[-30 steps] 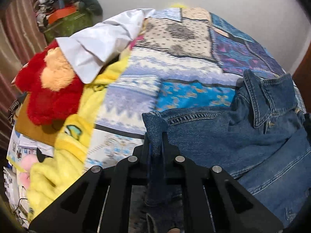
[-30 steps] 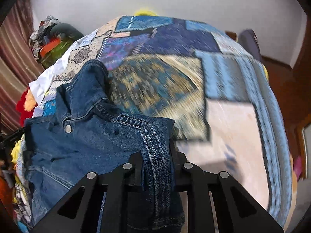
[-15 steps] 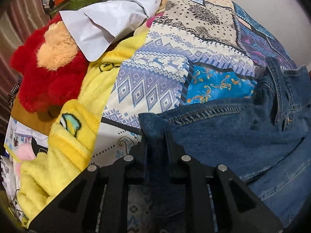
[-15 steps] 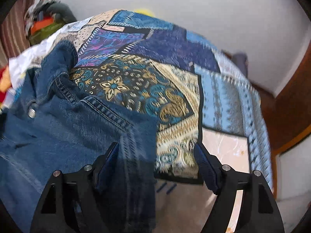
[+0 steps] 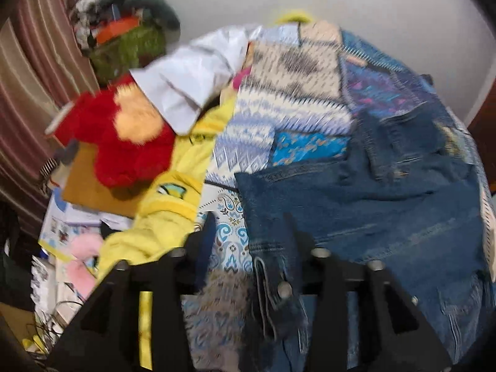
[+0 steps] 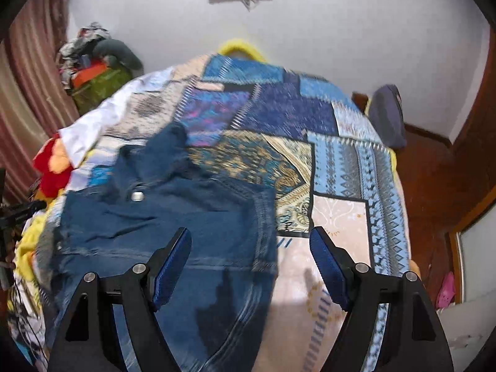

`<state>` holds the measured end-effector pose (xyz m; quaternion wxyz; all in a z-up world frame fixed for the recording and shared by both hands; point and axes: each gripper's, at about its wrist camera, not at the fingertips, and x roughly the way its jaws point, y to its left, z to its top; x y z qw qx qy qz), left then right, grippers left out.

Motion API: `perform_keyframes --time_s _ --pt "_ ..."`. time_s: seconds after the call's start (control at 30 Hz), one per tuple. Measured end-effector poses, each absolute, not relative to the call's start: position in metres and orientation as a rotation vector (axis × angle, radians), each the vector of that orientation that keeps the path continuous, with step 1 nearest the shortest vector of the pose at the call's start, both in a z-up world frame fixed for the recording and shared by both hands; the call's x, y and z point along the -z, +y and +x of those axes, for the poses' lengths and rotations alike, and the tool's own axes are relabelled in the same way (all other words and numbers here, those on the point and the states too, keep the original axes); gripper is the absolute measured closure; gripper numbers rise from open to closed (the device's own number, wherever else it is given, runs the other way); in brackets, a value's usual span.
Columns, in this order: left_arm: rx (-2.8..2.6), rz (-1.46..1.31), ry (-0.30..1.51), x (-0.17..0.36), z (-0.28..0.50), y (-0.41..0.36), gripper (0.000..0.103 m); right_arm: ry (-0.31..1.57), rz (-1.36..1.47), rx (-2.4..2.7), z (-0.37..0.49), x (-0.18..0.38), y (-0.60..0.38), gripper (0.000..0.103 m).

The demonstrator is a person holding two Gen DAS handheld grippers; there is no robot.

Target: Fold large clothes

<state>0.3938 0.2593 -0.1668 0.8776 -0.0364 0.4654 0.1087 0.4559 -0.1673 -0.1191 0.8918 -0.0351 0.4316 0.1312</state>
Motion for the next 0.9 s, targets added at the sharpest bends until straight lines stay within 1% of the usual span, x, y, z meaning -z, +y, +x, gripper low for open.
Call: perform_keyframes --time_s 0.03,0.1,0.17,0.23,0.3,0.43,0.53,0.6,0.73,0.83,0.9 --pt "-0.222 -0.069 0.948 0.157 0.385 0.256 0.037 0.88 -0.079 -0.275 0.447 0.112 -0.166 0.014" --pt "-0.209 -0.055 0.893 0.134 0.362 0.248 0.032 0.839 -0.082 -0.281 0.426 0.098 -0.164 0.008" --pt "-0.194 -0.041 0.866 0.118 0.345 0.242 0.024 0.805 -0.078 -0.294 0.403 0.084 -0.162 0.007" --pt "-0.182 -0.036 0.845 0.105 0.328 0.236 0.012 0.794 -0.077 -0.309 0.385 0.074 -0.16 0.006" --pt "-0.174 -0.061 0.839 0.097 0.307 0.234 0.008 0.785 -0.072 -0.321 0.368 0.068 -0.161 0.006" --pt "-0.126 -0.164 0.83 0.098 0.27 0.234 0.007 0.771 -0.053 -0.292 0.331 0.065 -0.168 0.002" --pt "-0.127 -0.196 0.853 0.113 0.248 0.236 0.007 0.796 -0.03 -0.292 0.31 0.073 -0.174 0.002" --pt "-0.147 -0.187 0.885 0.13 0.235 0.236 0.007 0.834 0.009 -0.323 0.299 0.083 -0.179 0.002" --pt "-0.184 -0.175 0.965 0.166 0.217 0.241 0.007 0.973 0.094 -0.363 0.279 0.12 -0.19 0.002" --pt "-0.161 -0.236 1.04 0.199 0.204 0.244 0.007 1.062 0.123 -0.353 0.264 0.149 -0.196 0.002" --pt "-0.133 -0.284 1.086 0.222 0.196 0.243 0.007 1.089 0.15 -0.359 0.255 0.163 -0.201 0.002"
